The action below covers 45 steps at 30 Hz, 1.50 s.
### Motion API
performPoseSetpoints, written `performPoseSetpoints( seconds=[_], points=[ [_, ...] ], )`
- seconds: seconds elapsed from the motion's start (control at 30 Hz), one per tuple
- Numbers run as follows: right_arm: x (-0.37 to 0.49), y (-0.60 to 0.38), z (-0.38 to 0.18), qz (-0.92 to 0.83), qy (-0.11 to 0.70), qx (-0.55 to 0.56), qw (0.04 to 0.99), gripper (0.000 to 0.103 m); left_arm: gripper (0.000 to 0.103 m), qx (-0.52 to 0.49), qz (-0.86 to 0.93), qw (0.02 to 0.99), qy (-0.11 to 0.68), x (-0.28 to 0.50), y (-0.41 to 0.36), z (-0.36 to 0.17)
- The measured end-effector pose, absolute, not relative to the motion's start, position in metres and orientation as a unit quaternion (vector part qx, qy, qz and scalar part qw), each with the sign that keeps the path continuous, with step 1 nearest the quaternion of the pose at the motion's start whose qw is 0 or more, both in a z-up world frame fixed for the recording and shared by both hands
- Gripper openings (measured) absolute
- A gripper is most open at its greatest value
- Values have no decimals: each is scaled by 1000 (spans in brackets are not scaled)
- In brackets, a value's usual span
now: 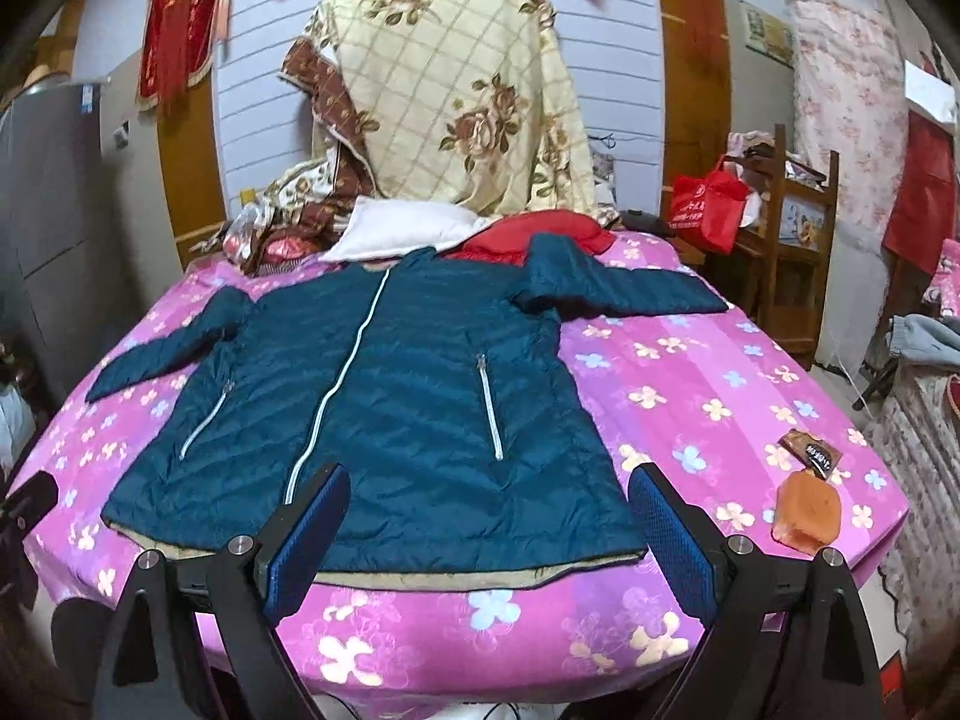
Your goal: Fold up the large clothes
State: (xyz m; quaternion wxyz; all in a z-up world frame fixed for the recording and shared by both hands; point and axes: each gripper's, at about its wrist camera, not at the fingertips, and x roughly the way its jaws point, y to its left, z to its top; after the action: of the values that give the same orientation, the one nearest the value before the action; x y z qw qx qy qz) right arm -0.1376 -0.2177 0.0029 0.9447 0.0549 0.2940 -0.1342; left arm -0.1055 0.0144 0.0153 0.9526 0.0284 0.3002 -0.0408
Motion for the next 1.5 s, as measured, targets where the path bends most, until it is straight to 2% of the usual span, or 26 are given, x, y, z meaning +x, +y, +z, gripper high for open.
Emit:
performPoseSetpoints(
  seconds=[0.57,1.0,1.5],
  points=[
    [-130,-210,-4,-134,312,40,940,93,98,30,-33,948,314,-103,22,13],
    [-95,-218,-17,-126,341,51,930,93,98,32,-10,936,351,-61,30,-3],
    [-44,-213,23,-95,334,58,936,93,98,11,45,931,363,-12,73,2]
  ],
)
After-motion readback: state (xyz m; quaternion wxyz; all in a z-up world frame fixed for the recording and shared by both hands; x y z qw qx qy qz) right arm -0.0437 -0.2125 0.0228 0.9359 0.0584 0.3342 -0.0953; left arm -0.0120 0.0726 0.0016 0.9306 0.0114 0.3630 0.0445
